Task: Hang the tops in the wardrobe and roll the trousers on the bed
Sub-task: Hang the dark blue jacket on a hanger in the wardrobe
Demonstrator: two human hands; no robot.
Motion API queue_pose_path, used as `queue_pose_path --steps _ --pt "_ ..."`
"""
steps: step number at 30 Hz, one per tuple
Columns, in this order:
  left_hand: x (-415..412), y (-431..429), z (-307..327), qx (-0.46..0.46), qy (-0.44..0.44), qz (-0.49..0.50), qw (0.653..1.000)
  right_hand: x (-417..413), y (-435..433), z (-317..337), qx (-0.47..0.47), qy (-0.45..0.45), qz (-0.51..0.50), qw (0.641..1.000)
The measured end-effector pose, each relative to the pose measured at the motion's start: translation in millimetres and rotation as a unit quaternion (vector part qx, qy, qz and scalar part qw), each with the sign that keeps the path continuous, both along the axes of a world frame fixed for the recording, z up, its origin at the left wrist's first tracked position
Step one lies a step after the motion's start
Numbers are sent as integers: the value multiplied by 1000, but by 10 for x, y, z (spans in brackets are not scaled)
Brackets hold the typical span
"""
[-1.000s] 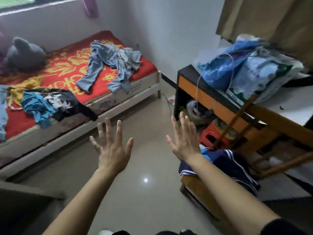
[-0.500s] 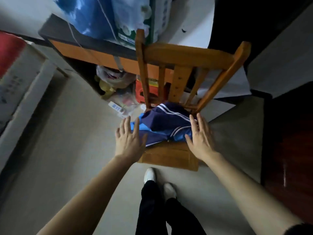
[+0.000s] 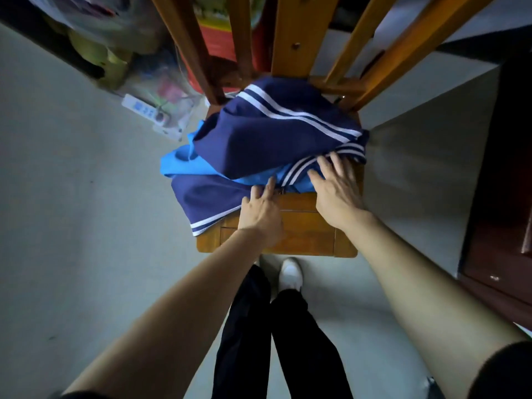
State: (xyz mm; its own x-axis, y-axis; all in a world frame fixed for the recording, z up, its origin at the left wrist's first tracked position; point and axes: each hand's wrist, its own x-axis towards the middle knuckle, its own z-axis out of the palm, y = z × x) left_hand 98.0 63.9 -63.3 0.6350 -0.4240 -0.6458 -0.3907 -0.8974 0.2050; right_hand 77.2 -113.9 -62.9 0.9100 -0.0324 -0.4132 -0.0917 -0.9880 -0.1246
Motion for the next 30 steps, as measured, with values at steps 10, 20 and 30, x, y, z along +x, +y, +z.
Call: queue_pose_path --steps 10,20,30 --pt "171 539 858 -66 -128 184 972 29 491 1017 126 -55 19 990" --pt "817 1386 3442 -181 -328 242 895 639 991 3665 149 -142 97 974" --pt "490 2080 5886 -231 -586 257 733 939 1297 5616 82 -336 99 933"
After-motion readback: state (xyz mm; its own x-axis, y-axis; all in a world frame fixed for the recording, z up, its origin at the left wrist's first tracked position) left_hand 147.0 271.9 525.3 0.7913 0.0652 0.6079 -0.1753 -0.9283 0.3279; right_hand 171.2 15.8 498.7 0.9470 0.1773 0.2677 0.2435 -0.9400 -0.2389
